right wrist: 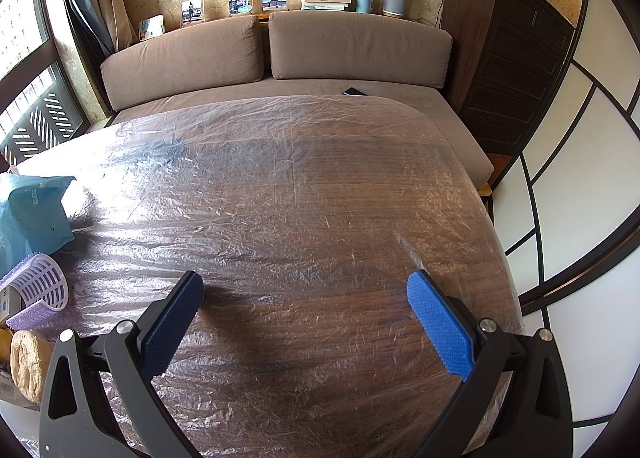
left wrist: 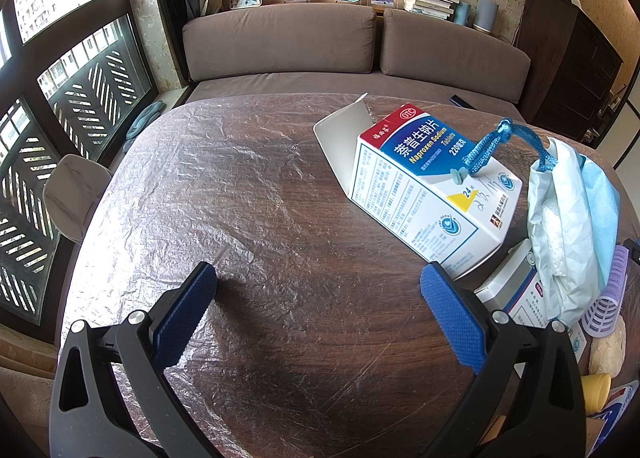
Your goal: Collect trash
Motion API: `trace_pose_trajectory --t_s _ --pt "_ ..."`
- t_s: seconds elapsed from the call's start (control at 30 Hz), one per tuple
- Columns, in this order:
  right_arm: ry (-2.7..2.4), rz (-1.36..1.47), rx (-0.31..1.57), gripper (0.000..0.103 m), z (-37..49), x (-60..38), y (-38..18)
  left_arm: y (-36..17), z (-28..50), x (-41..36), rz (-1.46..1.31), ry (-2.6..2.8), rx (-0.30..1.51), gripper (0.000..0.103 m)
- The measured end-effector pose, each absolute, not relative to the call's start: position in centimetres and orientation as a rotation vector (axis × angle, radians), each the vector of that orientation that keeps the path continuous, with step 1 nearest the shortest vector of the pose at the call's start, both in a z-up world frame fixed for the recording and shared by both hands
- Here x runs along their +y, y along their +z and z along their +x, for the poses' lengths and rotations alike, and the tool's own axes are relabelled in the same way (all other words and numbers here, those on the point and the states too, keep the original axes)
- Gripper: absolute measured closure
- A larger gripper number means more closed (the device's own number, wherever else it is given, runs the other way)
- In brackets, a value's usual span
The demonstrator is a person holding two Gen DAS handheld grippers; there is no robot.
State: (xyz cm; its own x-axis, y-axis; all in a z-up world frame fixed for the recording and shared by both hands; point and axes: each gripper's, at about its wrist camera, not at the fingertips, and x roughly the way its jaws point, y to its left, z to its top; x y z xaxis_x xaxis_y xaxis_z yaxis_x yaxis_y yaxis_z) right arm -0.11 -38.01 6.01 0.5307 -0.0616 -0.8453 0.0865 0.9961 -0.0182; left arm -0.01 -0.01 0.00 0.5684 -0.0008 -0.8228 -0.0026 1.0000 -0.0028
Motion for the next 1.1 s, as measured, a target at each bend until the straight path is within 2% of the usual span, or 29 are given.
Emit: trace_pose_trajectory --t_s 0.7,0.9,1.1 --pt "-0.091 0.066 0.989 0.004 -0.6 -38.4 6.5 0.1 -0.7 0.5 0.004 0.0 0.97 0.001" --pt "0.058 0.097 0.907 0.004 -1.7 -35.9 12.5 4.3 -3.1 2.5 -0.115 -0.074 0.864 0.001" --pt "0.277 0.107 0.919 0.004 1.1 -28.3 15.6 6.2 2.0 1.1 -0.304 -0.242 0.982 0.001"
